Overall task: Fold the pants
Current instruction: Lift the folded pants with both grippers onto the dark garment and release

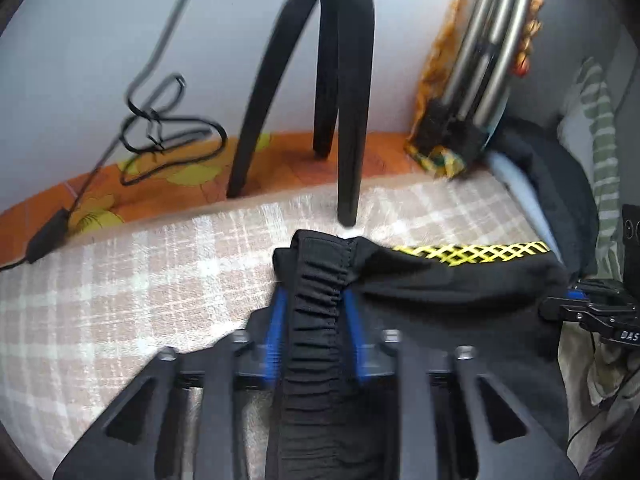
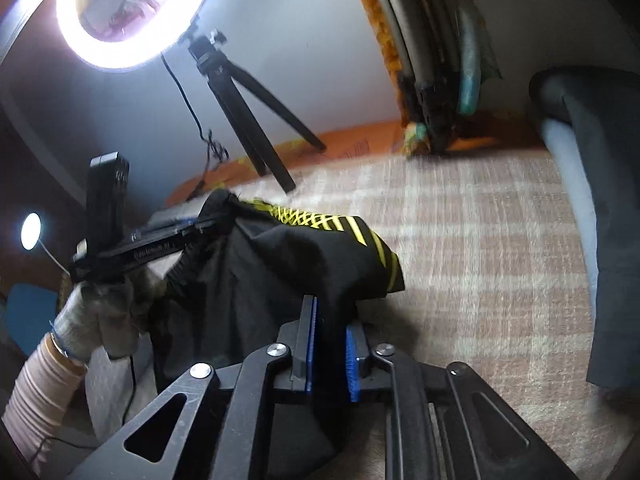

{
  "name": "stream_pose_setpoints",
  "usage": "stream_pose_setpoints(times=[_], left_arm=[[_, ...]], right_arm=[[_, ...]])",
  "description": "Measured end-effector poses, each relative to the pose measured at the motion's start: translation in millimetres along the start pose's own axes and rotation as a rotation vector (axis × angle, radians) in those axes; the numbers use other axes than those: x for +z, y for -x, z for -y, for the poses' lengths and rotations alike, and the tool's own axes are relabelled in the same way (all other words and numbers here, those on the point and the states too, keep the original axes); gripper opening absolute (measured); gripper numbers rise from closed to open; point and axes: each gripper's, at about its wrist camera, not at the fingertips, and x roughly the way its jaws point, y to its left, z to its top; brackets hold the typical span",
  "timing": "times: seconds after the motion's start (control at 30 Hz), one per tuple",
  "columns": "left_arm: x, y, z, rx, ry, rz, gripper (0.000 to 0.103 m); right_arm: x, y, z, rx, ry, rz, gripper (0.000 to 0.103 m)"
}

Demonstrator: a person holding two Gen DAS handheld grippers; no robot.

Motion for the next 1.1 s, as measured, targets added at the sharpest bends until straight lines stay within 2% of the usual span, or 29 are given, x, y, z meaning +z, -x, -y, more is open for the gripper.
stream_pose_setpoints(times=[0.03,0.1,0.2,0.3,0.37,0.4,0.43,0.47,0.5,0.53,0.63,0.73,0.87,1.0,1.1], left_arm=[[1,-5,1,0.015,-0.011,-0.020,0.050],[4,-10,3,0.024,-0.028,-0.034,0.056],[11,-18,8,0.012,-0.028,-0.048,0.068],[13,-24,17,0.028,-0.076,-0.047,0.068],[15,-24,18,0.021,-0.067,-0.033,0.044],[16,-24,14,-0.002,-0.042,-0.023,0.028],[15,-22,11,-0.024,-0.019,-0.018,0.027],[14,-21,11,-0.023,-0.019,-0.009,0.027],[13,-18,9,-0.022,-0.022,-0.004,0.027],[11,-15,9,-0.021,-0.024,0.005,0.027],[8,1,9,-0.041,-0.004,0.050,0.026],[3,29,15,-0.034,-0.032,0.118,0.026],[6,69,21,-0.073,-0.019,0.200,0.026],[6,108,42,-0.090,-0.066,0.267,0.026],[10,121,68,-0.099,-0.093,0.299,0.026]], right_arm=[[-1,-2,3,0.005,-0.010,-0.011,0.030],[-4,-4,11,-0.003,-0.026,-0.024,0.043],[-9,-6,28,-0.003,-0.074,-0.045,0.046],[-7,-6,38,0.071,-0.119,-0.016,0.050],[-4,-11,36,0.103,-0.122,-0.010,0.045],[-4,-16,33,0.124,-0.120,-0.015,0.033],[-3,-21,30,0.127,-0.118,-0.022,0.023],[-3,-23,27,0.114,-0.111,-0.011,0.019],[-2,-25,23,0.105,-0.107,-0.011,0.011],[-2,-25,20,0.103,-0.102,-0.006,0.009],[0,-9,6,0.073,-0.041,0.037,0.007],[3,13,-6,0.060,0.006,0.083,0.007],[6,46,-24,0.025,0.075,0.141,0.007],[10,82,-33,0.013,0.103,0.202,0.007],[13,118,-35,-0.009,0.132,0.246,0.007]])
